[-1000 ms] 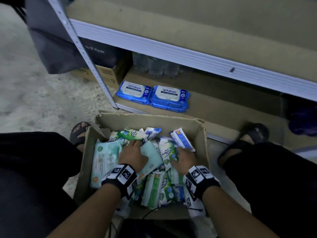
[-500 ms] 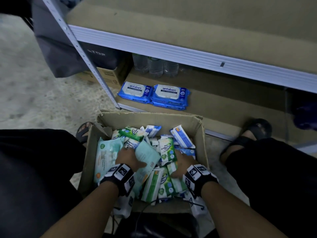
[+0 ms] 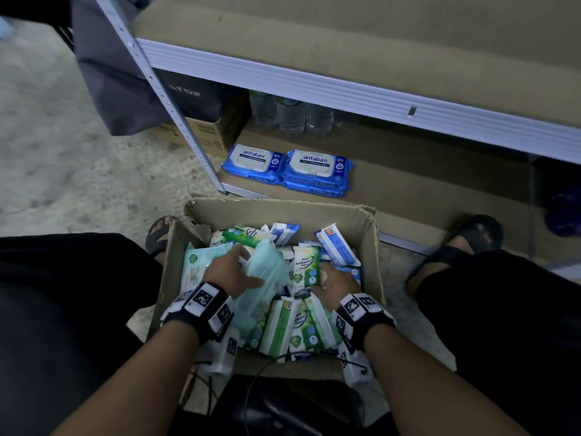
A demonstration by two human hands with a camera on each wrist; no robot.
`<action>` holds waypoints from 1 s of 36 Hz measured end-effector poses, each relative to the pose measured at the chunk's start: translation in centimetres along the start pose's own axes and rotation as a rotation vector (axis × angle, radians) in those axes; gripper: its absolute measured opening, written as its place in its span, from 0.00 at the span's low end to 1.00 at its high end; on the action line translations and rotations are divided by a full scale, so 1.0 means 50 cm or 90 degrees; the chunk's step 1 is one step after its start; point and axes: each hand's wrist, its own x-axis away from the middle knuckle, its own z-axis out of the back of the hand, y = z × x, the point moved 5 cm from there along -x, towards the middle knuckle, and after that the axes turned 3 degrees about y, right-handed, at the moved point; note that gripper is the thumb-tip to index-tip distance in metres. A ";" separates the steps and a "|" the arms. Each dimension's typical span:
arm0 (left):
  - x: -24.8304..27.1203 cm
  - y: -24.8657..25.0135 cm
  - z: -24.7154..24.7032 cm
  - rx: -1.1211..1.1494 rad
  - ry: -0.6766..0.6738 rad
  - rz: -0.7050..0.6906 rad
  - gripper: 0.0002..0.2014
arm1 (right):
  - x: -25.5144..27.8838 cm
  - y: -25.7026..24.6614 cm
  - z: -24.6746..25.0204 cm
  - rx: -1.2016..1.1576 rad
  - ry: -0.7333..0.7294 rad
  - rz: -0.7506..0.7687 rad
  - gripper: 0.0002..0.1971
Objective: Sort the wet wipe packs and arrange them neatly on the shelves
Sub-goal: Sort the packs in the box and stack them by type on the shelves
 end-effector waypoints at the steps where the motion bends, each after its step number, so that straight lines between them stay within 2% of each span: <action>1: -0.001 0.003 0.016 -0.002 0.011 -0.008 0.27 | 0.003 -0.003 0.001 -0.010 -0.021 0.020 0.35; 3: -0.003 0.005 0.050 -0.004 0.035 -0.020 0.27 | 0.008 -0.009 -0.004 0.011 -0.085 0.060 0.40; 6: -0.009 -0.005 0.093 -0.009 0.062 -0.020 0.27 | 0.011 -0.012 -0.009 0.069 -0.139 0.076 0.37; 12: -0.026 -0.048 0.119 -0.025 0.091 0.020 0.25 | 0.006 -0.012 0.004 0.042 -0.089 0.060 0.24; 15: -0.028 -0.068 0.103 -0.067 0.119 0.045 0.30 | 0.005 -0.011 0.006 0.018 -0.079 0.049 0.21; 18: -0.025 -0.082 0.081 -0.084 0.144 0.063 0.27 | -0.001 -0.008 0.004 0.022 -0.086 0.041 0.19; 23: -0.028 -0.078 0.061 -0.107 0.201 0.000 0.24 | -0.008 -0.006 0.002 -0.025 -0.069 0.028 0.13; 25: -0.034 -0.075 0.057 -0.117 0.189 -0.010 0.25 | -0.016 -0.008 0.011 -0.054 -0.039 0.022 0.09; 28: -0.040 -0.074 0.050 -0.102 0.152 -0.012 0.23 | -0.039 -0.006 0.027 -0.108 0.018 -0.016 0.12; 29: -0.040 -0.074 0.048 -0.094 0.141 -0.008 0.25 | -0.048 -0.006 0.034 -0.122 0.035 -0.019 0.13; 33: -0.035 -0.066 0.035 -0.120 0.076 0.016 0.48 | -0.083 0.016 0.048 -0.220 0.099 -0.086 0.13; 36: -0.036 -0.067 0.033 -0.132 0.078 0.004 0.53 | -0.100 0.028 0.042 -0.261 0.133 -0.157 0.10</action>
